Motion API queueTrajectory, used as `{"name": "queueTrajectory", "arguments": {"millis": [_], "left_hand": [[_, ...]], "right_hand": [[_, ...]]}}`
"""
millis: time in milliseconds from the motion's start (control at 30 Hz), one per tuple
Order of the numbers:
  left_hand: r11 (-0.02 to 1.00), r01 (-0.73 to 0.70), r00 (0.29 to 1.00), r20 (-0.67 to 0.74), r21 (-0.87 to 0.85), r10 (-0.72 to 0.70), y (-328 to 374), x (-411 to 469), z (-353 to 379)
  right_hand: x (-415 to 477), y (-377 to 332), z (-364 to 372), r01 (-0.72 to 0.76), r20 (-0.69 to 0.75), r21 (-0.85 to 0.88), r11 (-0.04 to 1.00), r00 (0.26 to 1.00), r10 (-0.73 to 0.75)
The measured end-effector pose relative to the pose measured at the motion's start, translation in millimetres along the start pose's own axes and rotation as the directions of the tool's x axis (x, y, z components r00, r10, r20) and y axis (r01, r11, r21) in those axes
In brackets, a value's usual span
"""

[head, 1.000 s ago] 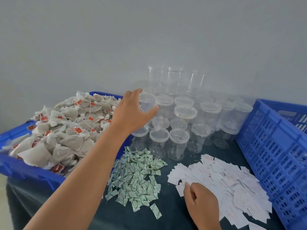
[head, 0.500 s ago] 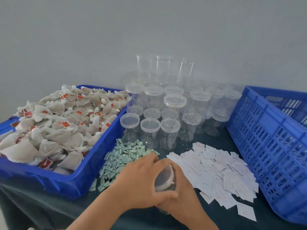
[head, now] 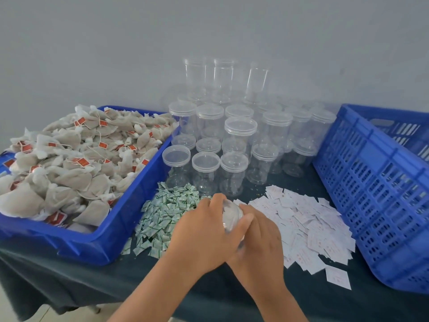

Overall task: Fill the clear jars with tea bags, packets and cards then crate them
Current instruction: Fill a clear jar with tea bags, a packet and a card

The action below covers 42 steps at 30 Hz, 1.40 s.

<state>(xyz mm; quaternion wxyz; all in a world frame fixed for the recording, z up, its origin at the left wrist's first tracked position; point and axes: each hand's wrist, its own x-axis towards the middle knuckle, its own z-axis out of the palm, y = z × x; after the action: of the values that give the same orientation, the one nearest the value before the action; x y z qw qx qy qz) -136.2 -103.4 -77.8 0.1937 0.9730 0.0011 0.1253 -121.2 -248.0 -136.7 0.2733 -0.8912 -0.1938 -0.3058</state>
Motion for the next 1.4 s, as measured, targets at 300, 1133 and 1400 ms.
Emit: {"name": "queueTrajectory", "arguments": {"millis": [300, 1133, 1400], "left_hand": [[0.870, -0.493, 0.859, 0.156, -0.009, 0.489, -23.2, 20.0, -21.9], [0.953, 0.102, 0.995, 0.025, -0.284, -0.099, -45.3, 41.3, 68.3], [0.996, 0.085, 0.973, -0.210, -0.041, -0.092, -99.8, 22.2, -80.6]], "right_hand": [[8.6, 13.5, -20.1, -0.248, 0.444, 0.465, 0.850, 0.896, 0.019], [-5.4, -11.8, -1.8, -0.305, 0.122, 0.620, 0.722, 0.947, 0.296], [20.3, -59.9, 27.4, -0.301, 0.295, 0.660, 0.688, 0.946, 0.132]]}}
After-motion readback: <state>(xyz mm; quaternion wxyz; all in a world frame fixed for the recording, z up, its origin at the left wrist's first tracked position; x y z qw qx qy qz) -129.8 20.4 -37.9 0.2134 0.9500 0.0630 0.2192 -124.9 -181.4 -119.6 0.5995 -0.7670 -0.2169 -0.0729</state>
